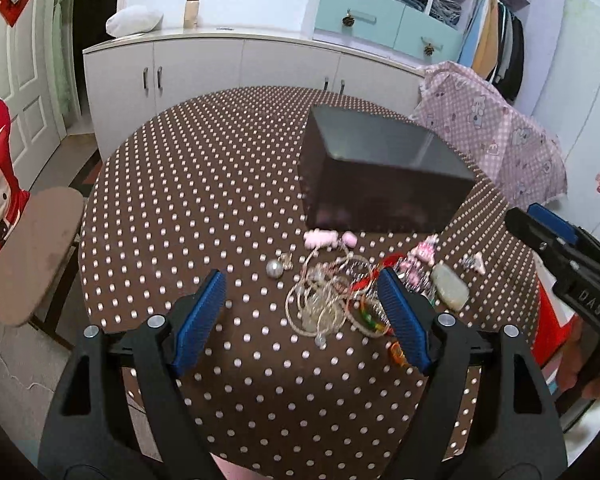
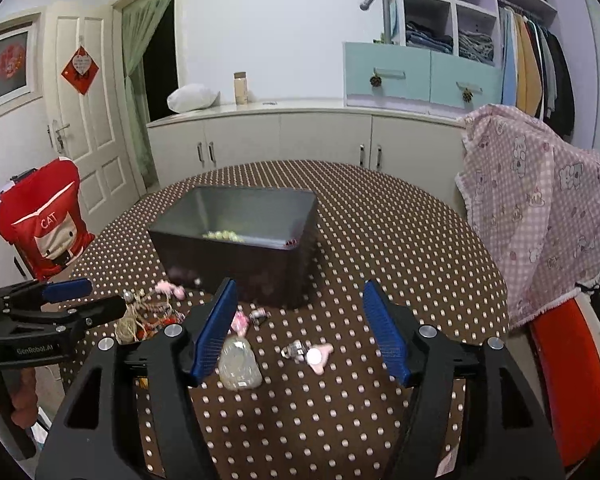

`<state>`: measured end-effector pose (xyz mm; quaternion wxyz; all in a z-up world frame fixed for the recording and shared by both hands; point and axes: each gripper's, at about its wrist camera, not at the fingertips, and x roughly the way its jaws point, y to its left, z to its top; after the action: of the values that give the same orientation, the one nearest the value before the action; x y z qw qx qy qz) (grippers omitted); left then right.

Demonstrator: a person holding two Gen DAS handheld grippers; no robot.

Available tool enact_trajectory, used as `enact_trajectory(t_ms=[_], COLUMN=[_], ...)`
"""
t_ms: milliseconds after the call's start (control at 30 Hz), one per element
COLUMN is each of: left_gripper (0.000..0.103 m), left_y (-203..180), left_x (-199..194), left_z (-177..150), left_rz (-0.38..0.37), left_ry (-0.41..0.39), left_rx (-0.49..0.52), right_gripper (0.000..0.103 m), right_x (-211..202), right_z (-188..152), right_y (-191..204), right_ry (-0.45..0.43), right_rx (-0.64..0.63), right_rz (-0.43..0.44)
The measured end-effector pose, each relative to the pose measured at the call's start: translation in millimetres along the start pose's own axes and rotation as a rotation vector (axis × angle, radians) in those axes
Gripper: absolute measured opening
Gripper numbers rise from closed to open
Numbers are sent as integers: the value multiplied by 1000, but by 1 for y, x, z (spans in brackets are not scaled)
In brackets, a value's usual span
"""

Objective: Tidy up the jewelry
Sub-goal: 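Grasp the gold wire bangle with the left gripper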

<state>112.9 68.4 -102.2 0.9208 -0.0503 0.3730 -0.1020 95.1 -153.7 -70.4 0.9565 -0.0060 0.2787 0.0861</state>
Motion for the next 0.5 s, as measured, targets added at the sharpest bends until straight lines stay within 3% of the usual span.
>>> enact_trajectory(t_ms=[267, 367, 467, 500], left_gripper=[75, 57, 31, 28], left_y=[-8, -13, -15, -16], left_x=[17, 18, 16, 15], left_z=[-12, -14, -15, -16], left_rz=[63, 104, 95, 92], left_ry=[29, 10, 0, -4], left_rx=[48, 81, 99, 106], right_gripper=[62, 62, 62, 62], right_x=[3, 6, 9, 10], right_z=[-11, -15, -17, -18], right_y=[-3, -1, 0, 0], right_ry=[38, 52, 62, 65], right_rx=[34, 31, 32, 33], right_rz=[-7, 0, 5, 7])
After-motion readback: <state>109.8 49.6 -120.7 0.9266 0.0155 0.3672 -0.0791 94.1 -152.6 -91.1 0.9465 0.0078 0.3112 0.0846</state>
